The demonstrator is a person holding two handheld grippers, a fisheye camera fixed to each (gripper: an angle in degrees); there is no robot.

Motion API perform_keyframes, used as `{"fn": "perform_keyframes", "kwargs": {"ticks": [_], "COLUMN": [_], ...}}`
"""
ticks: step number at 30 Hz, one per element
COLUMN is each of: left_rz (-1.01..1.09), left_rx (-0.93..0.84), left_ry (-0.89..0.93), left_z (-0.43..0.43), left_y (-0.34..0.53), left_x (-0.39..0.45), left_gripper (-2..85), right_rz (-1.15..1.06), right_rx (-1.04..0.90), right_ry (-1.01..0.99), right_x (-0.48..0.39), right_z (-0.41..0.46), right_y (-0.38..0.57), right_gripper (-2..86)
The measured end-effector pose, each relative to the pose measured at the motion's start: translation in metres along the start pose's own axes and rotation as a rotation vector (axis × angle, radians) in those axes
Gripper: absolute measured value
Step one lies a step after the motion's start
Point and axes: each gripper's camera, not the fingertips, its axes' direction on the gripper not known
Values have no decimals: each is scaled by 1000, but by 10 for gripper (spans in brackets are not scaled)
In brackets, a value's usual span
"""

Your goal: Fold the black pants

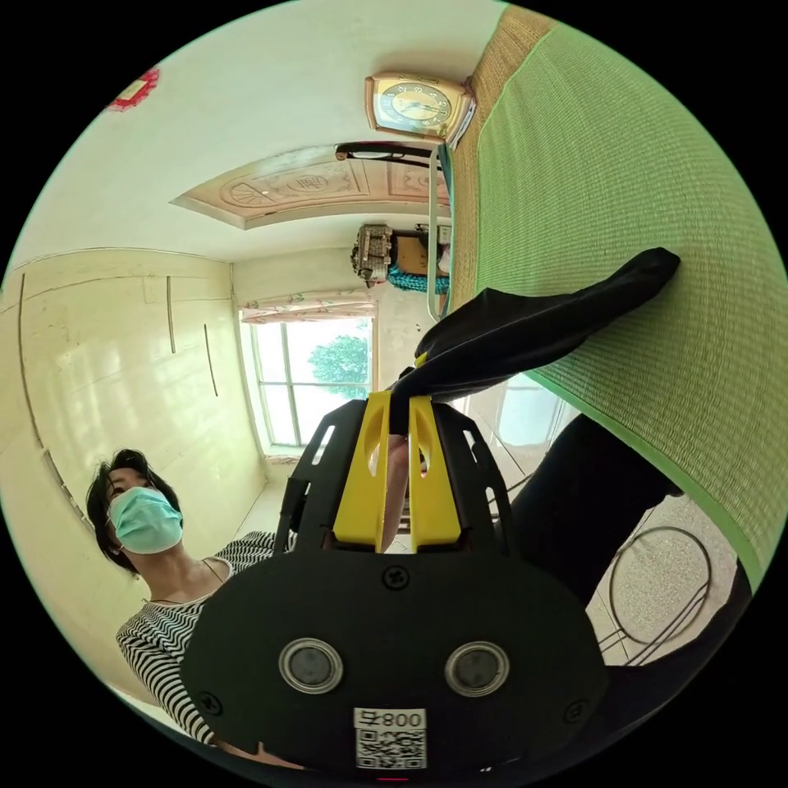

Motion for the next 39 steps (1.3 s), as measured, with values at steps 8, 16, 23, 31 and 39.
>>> {"fn": "perform_keyframes", "kwargs": {"ticks": [8,16,23,31,39], "left_rz": [80,200,319,435,593], "left_rx": [-187,-433,-677,-927,-1233], "left_ry": [27,40,115,308,-48], "left_z": [107,287,522,794,1030], "left_y": [52,104,183,312,446], "left_x": [65,157,274,405,383], "left_gripper": [62,62,57,52,63], "right_rz": [-88,-160,-291,-433,-67], "right_rx": [156,440,697,983,1057], "right_ry": [12,0,78,343,482], "right_x": [-34,-59,-113,-199,-93], "right_z": [-44,-122,-226,-341,-347], "right_y": [95,185,235,307,326], "right_gripper": [18,20,22,23,25]}}
